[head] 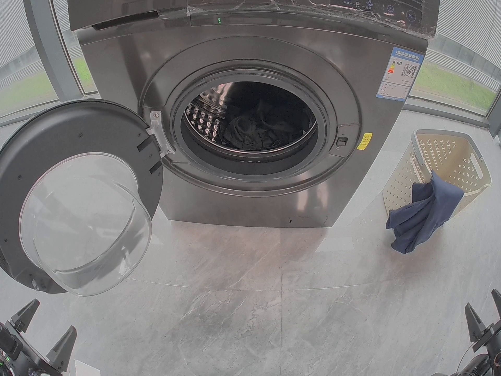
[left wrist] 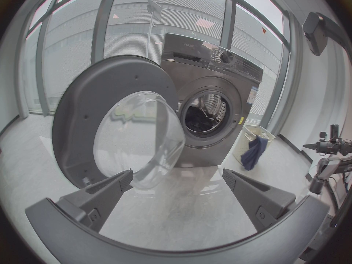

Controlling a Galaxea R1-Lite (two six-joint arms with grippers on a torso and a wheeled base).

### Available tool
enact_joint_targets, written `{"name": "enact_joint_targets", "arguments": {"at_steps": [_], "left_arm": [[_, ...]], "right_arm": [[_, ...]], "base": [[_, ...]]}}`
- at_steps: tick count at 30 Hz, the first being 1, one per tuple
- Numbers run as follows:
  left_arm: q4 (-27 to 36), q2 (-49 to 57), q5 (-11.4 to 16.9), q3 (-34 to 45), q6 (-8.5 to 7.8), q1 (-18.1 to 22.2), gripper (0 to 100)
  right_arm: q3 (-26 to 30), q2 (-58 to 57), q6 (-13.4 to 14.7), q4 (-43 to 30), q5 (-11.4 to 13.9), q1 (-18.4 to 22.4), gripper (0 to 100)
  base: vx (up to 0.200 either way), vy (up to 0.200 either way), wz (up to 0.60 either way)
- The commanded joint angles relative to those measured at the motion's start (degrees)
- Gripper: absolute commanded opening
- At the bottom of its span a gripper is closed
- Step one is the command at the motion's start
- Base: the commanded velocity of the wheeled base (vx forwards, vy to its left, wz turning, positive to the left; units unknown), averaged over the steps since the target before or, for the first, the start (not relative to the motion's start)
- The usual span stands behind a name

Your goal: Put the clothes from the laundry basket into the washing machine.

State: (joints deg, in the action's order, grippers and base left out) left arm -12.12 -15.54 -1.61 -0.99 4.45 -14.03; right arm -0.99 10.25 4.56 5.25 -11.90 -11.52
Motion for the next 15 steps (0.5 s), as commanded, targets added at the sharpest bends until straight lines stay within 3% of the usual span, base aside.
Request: {"name": "enact_joint_targets", "arguments": {"at_steps": [1, 3, 4, 6, 7, 8, 10, 12, 15], "left_arm": [[5.53, 10.71, 3.02, 0.99, -1.55, 10.6, 100], [8.6, 12.99, 4.51, 0.99, -2.52, 15.0, 100], [9.83, 13.87, 4.51, 0.99, -2.6, 15.61, 100], [9.3, 13.35, 4.25, 0.99, -2.96, 15.17, 100], [9.22, 13.43, 4.25, 0.99, -2.96, 15.17, 100], [9.83, 13.79, 3.81, 0.99, -4.27, 14.91, 100], [12.56, 14.66, 0.99, 0.9, -4.98, 14.56, 100], [12.64, 14.93, -0.06, 0.9, -3.48, 14.3, 100], [12.03, 15.02, 0.12, 0.99, -3.66, 14.21, 100]], "right_arm": [[0.9, -4.28, -1.57, -1.91, -4.19, 3.35, 100], [0.9, -4.36, -1.04, -1.91, -3.75, 3.35, 100], [0.9, -4.36, -0.87, -2.0, -1.99, 3.26, 100], [0.99, -4.36, -1.04, -1.91, 4.08, 3.35, 100], [0.9, -4.36, -1.04, -1.83, 4.43, 3.35, 100], [0.9, -4.36, -1.48, -1.91, 3.81, 3.7, 100], [0.9, -4.54, -2.19, -2.09, 1.35, 5.72, 100], [0.9, -5.59, -3.42, -2.18, 1.7, 9.67, 100], [0.99, -10.25, -5.53, -2.35, 8.38, 12.22, 100]], "base": [[0.0, 0.0, 0.0], [0.0, 0.0, 0.0], [0.0, 0.0, 0.0], [0.0, 0.0, 0.0], [0.0, 0.0, 0.0], [0.0, 0.0, 0.0], [0.0, 0.0, 0.0], [0.0, 0.0, 0.0], [0.0, 0.0, 0.0]]}}
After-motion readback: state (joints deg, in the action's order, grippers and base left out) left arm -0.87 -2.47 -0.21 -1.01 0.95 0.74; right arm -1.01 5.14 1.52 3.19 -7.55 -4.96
